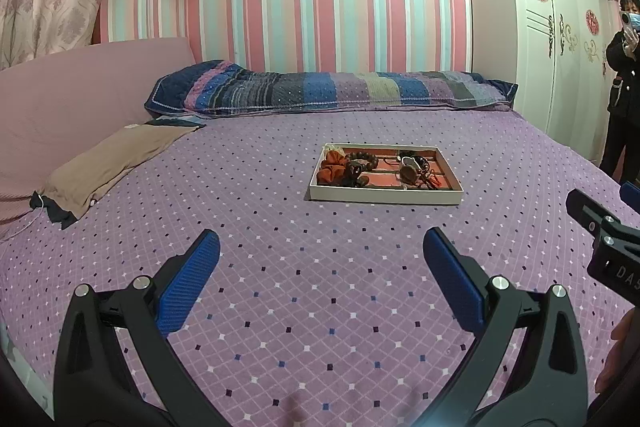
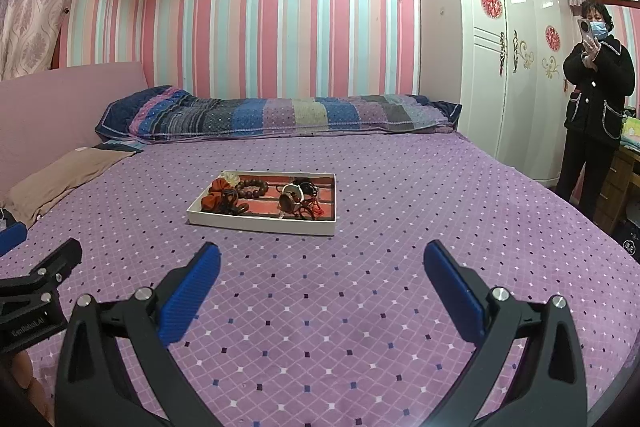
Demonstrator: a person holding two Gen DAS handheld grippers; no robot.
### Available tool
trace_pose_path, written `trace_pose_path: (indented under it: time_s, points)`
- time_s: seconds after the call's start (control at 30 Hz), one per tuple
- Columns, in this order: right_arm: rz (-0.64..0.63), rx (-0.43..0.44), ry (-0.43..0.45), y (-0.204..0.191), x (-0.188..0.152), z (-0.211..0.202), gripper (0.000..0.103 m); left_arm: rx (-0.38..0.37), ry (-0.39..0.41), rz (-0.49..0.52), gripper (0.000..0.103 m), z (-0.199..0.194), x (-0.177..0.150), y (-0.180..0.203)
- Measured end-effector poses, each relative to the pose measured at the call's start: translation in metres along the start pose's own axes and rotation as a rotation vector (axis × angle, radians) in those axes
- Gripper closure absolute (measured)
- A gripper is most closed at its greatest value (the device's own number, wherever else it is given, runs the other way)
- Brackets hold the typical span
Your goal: Organize jewelry
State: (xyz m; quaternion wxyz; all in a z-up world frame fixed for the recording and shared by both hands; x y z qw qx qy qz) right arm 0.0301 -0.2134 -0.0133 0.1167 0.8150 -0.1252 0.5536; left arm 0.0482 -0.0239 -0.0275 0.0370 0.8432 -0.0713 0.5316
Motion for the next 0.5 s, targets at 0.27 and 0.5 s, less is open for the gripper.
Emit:
trace_pose_path:
  time_s: [0.27, 0.5]
  points:
    - [-0.001, -0.005, 0.003, -0.0018, 0.0000, 0.0009, 0.002, 0.010, 0.002, 0.000, 0.003, 0.0013, -0.0019, -0.0002]
    - [0.000, -0.006, 0.002, -0.0023, -0.0014, 0.0017, 0.002, 0.002, -0.006, -0.001, 0.003, 0.0031, -0.0024, -0.0005]
Point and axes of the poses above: each gripper's, at about its wrist camera, not at the fingertips, and z roughly the way its jaws point, y to its right, x to its top, the point moved 1 cm from there along z, roughly the way its jaws point, and after that the axes turned 6 degrees about -x, right-handed, at the moved point
